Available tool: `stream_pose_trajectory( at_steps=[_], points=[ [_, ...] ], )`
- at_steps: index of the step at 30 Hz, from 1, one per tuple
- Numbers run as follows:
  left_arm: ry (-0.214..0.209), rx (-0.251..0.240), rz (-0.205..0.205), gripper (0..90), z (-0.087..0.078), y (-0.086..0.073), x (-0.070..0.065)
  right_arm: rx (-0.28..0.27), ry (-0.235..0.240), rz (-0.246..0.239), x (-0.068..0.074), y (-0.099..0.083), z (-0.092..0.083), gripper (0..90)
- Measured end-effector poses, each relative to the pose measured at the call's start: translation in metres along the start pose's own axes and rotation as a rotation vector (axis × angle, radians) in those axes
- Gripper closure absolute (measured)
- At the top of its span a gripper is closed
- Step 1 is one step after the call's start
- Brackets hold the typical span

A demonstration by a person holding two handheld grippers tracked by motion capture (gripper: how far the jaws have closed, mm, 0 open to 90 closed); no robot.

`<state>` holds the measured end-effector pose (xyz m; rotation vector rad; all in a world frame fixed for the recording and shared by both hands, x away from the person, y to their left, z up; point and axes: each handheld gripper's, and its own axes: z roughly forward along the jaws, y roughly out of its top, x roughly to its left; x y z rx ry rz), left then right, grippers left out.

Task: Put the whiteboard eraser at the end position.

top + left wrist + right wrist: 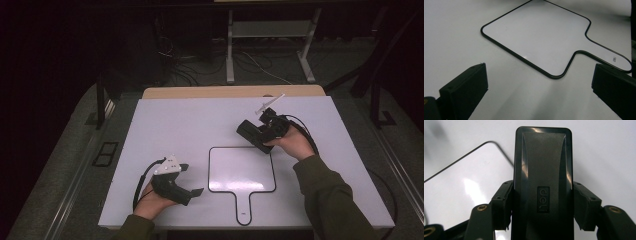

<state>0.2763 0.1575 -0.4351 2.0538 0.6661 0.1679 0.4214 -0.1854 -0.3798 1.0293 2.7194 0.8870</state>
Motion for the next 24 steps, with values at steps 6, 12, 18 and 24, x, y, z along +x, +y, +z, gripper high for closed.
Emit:
stream_pose_trajectory(
  at_steps=[6,12,18,24],
  points=[
    [-0.003,0.003,0.001,0.0,0.001,0.0,0.0,0.012,-0.012,0.012,-0.012,0.016,0.014,38.4],
    [-0.006,-0.001,-0.001,0.0,0.001,0.001,0.0,0.03,-0.02,0.018,-0.021,0.032,0.031,38.4],
    [-0.01,-0.002,0.001,0.0,0.0,0.001,0.0,0.056,-0.038,0.013,-0.026,0.048,0.049,38.4],
    [-0.008,-0.008,-0.002,0.0,-0.001,0.001,0.001,0.088,-0.081,-0.004,-0.032,0.059,0.07,38.3]
  ],
)
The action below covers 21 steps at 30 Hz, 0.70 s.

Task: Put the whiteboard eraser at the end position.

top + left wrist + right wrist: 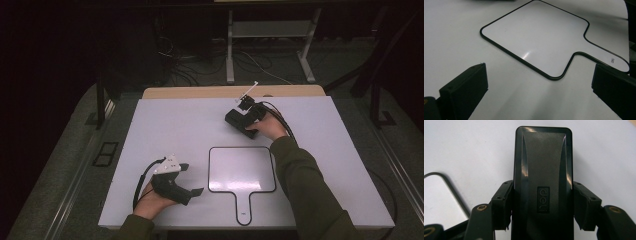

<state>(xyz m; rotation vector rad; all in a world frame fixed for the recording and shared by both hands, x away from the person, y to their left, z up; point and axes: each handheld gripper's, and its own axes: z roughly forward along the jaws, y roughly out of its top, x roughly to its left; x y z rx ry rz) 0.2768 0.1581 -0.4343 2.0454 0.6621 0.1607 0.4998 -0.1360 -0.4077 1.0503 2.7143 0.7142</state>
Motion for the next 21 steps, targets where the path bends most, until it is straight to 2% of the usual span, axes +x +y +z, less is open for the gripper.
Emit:
stream_pose_trajectory(
  at_steps=[2,4,6,9,10,13,16,21],
  points=[
    [0.0,-0.003,-0.003,0.0,-0.001,0.0,0.0,0.01,0.004,-0.011,0.0,0.001,0.006,38.3],
    [-0.001,-0.003,-0.002,0.0,-0.001,0.0,0.0,0.022,-0.012,-0.026,-0.002,0.001,0.012,38.3],
    [-0.001,-0.002,-0.003,0.0,-0.001,0.0,0.0,0.032,-0.014,-0.015,-0.003,0.001,0.017,38.2],
    [-0.002,-0.001,-0.002,0.0,-0.001,0.0,0.0,0.02,-0.016,-0.03,-0.004,0.0,0.023,38.2],
    [-0.002,-0.002,-0.003,0.0,-0.001,0.0,0.0,0.015,-0.007,-0.019,-0.002,0.0,0.023,38.1],
    [0.0,-0.001,-0.005,0.0,0.0,0.0,0.0,0.015,-0.022,-0.036,-0.002,0.0,0.023,38.0],
    [-0.002,0.001,0.0,0.0,0.0,0.0,0.0,0.005,-0.007,-0.016,-0.002,-0.001,0.022,37.7],
    [-0.002,0.002,-0.004,0.0,0.0,0.0,0.001,-0.057,0.01,0.033,-0.007,-0.002,0.015,32.1]
  ],
)
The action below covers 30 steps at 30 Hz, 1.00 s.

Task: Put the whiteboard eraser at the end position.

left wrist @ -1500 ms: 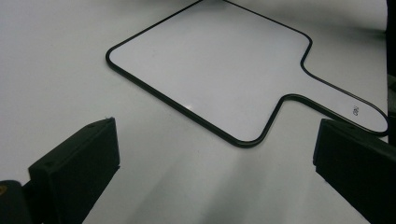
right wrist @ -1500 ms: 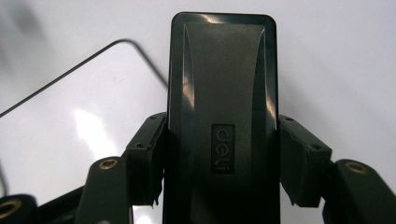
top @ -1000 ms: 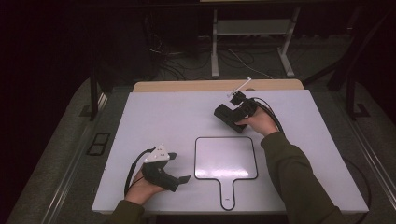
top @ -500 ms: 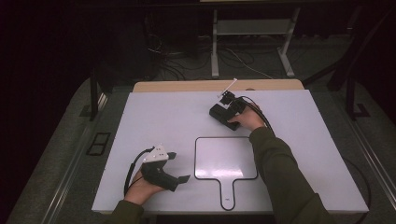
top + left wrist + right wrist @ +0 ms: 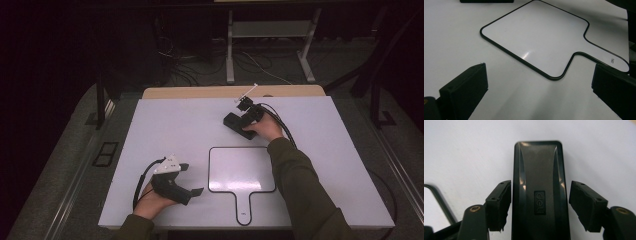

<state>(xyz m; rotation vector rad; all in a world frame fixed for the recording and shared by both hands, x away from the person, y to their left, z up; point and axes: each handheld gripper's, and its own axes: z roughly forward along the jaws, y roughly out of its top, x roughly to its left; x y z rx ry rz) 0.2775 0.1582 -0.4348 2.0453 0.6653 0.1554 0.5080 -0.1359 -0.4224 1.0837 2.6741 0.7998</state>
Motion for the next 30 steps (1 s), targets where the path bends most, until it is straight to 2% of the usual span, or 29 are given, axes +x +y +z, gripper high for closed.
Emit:
stream_pose_trajectory(
  at_steps=[4,10,12,15,22,26,30],
  points=[
    [0.001,-0.001,-0.006,0.0,0.0,0.0,0.0,-0.044,0.008,0.023,-0.001,0.0,-0.012,28.9],
    [0.006,-0.006,-0.013,0.0,0.0,0.0,0.001,-0.081,0.018,0.029,-0.002,-0.001,-0.029,25.8],
    [0.008,-0.006,-0.01,0.0,0.0,0.001,0.002,-0.109,0.039,0.039,-0.002,-0.004,-0.035,24.6],
    [0.012,-0.003,-0.012,0.0,0.0,0.001,0.002,-0.125,0.045,0.035,-0.001,-0.01,-0.043,23.7],
    [0.019,0.002,-0.019,0.0,-0.001,-0.001,0.003,-0.147,0.029,0.025,0.004,-0.024,-0.049,19.6],
    [0.017,0.001,-0.017,0.0,-0.001,-0.001,0.003,-0.165,-0.005,0.018,0.009,-0.033,-0.053,17.7],
    [0.016,0.005,-0.011,0.0,-0.001,-0.002,0.002,-0.196,0.006,0.042,0.011,-0.044,-0.06,17.7]
  ],
)
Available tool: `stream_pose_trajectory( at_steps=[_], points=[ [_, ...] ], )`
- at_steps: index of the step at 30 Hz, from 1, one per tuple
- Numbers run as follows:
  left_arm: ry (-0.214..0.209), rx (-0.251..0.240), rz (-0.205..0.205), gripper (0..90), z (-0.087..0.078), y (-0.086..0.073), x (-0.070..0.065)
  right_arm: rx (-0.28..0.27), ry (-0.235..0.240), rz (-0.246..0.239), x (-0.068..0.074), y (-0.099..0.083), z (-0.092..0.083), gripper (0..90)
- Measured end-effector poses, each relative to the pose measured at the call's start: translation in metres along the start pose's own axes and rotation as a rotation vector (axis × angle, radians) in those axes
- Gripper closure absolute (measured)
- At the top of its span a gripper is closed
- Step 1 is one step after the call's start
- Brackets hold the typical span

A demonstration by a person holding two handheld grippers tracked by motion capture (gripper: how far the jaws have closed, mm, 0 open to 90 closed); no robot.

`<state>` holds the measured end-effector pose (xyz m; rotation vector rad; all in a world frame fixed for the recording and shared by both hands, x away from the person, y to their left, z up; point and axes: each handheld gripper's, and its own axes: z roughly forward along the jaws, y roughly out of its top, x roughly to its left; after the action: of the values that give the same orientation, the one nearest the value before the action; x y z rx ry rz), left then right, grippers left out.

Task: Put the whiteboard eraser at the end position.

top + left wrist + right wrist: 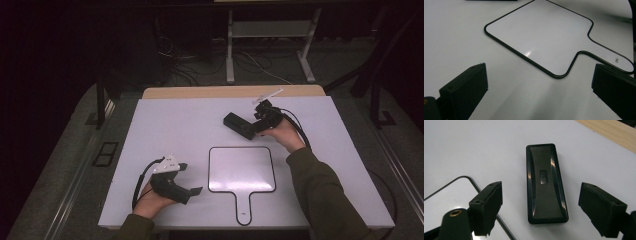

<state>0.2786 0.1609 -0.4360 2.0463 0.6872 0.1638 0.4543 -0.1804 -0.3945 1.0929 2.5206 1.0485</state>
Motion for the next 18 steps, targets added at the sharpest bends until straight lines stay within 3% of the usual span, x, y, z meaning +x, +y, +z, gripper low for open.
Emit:
stream_pose_trajectory(
  at_steps=[6,9,14,18],
  points=[
    [0.005,-0.004,-0.004,0.0,-0.001,0.0,0.0,-0.042,-0.036,-0.013,0.007,-0.014,-0.014,17.4],
    [0.005,-0.002,0.002,0.0,-0.001,0.0,-0.001,-0.082,-0.028,0.01,0.009,-0.022,-0.023,16.5],
    [0.002,-0.004,0.001,0.0,-0.001,0.0,-0.001,-0.114,-0.061,0.012,0.014,-0.034,-0.032,14.5],
    [0.001,-0.005,0.001,0.0,0.0,0.0,-0.001,-0.147,-0.041,0.031,0.017,-0.043,-0.037,14.5]
  ],
)
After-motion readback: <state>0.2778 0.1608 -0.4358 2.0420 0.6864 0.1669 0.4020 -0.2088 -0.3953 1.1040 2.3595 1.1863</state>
